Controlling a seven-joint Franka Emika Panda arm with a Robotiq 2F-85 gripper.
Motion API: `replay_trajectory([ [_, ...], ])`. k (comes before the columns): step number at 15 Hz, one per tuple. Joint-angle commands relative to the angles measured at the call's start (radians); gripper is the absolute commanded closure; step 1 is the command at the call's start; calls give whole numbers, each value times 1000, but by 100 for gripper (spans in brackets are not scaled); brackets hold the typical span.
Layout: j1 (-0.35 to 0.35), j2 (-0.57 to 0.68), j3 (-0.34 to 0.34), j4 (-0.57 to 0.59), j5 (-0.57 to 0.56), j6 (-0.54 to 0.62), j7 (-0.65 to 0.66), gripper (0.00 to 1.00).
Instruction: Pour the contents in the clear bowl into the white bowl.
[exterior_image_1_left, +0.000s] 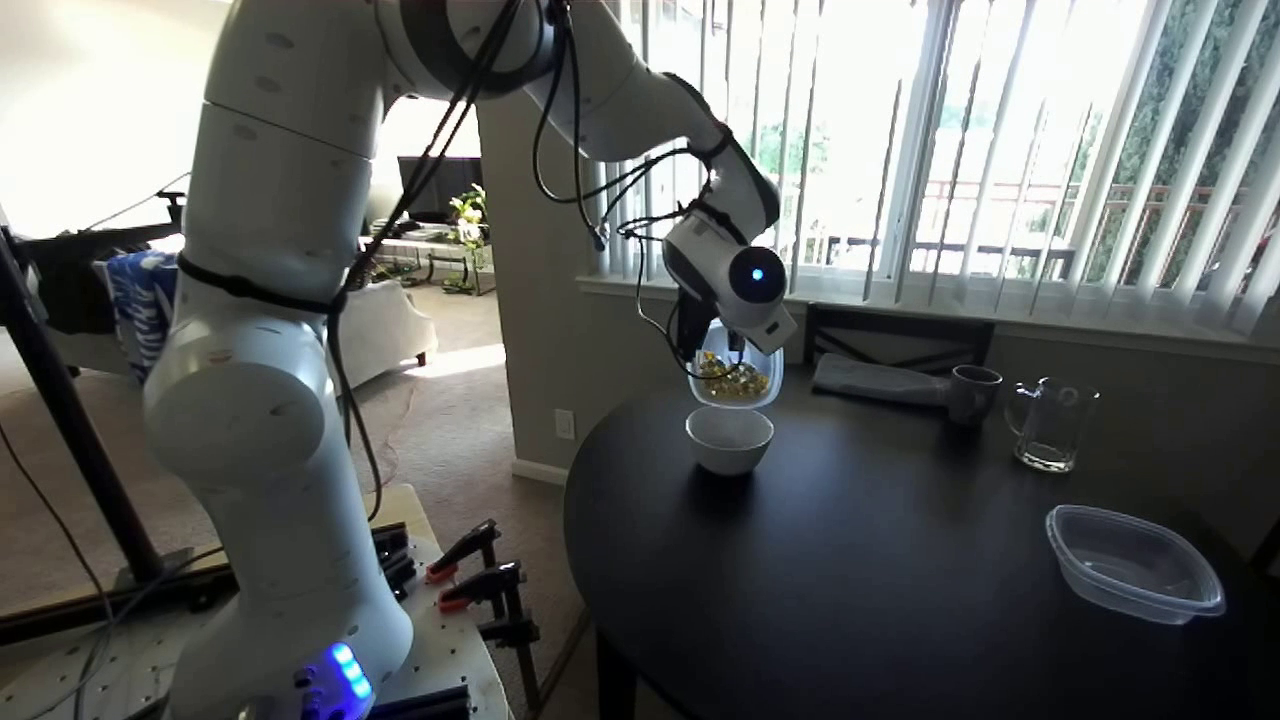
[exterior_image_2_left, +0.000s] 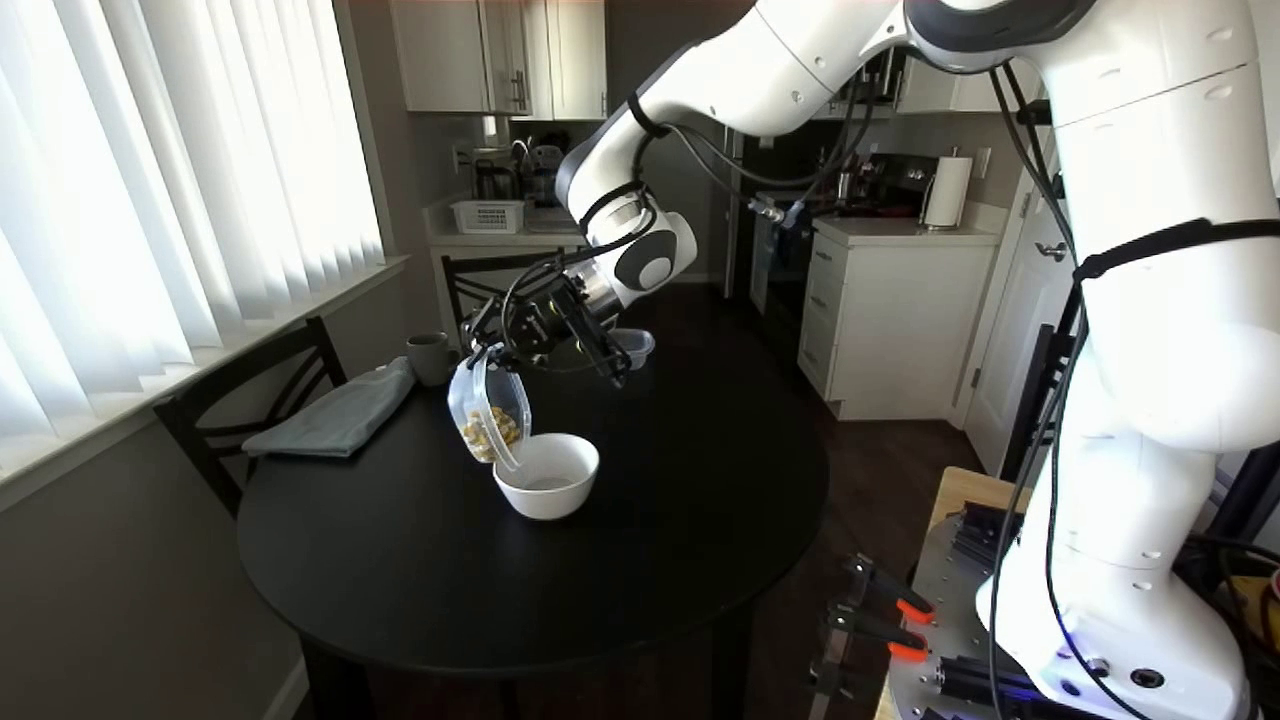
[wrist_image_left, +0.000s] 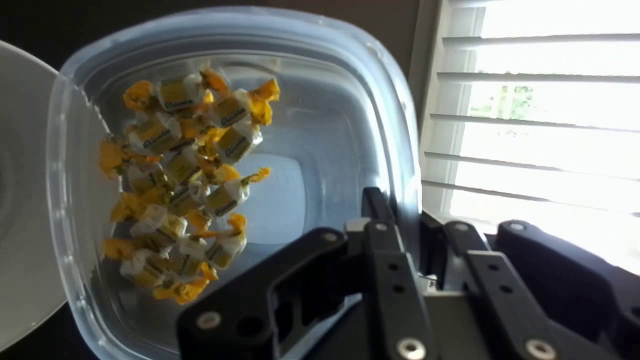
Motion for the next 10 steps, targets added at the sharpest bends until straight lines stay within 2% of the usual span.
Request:
replay_trajectory([
  [1, 12, -44, -46, -56, 151, -66, -133, 97],
  [7, 29, -50, -96, -93, 248, -140, -221, 97],
  [10, 33, -60, -108, -114, 332, -178, -297, 97],
])
